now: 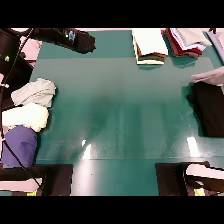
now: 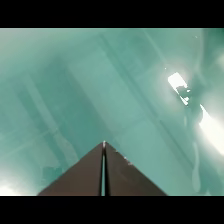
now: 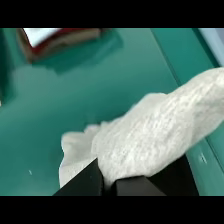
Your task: Fold the shirts.
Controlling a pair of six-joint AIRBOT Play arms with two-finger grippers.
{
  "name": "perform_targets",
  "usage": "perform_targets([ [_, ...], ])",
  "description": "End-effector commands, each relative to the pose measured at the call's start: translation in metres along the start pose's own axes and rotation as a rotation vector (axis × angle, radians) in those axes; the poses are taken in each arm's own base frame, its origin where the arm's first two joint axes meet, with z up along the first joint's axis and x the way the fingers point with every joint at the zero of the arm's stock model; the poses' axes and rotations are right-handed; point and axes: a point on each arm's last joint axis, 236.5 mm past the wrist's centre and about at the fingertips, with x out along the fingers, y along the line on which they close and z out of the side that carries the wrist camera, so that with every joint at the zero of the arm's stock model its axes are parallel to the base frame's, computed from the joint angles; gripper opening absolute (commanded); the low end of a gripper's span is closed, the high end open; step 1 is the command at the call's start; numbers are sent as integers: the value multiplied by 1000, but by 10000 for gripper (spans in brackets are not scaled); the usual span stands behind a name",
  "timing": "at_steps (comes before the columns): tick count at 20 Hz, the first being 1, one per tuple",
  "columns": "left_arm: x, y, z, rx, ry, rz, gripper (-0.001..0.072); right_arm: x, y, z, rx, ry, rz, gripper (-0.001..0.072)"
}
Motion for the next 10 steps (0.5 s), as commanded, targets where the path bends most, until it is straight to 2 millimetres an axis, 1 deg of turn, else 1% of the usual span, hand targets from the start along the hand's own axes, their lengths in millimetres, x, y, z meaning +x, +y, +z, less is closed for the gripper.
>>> perform_targets([
  [1,0,0,-2,1,9,-1,21,-14,-28,-59,27,149,-85,13],
  [6,0,0,-4,8,17,-1,20,-32,-50,-160,148,279,-128,15],
  [8,0,0,-5,9,21,-1,20,-37,-54,-192,188,309,-143,20],
  [9,0,0,-6,9,23,-1,20,-39,-56,-206,206,316,-152,99],
  [10,0,0,-6,9,26,-2,20,-41,-59,-216,224,317,-163,311],
])
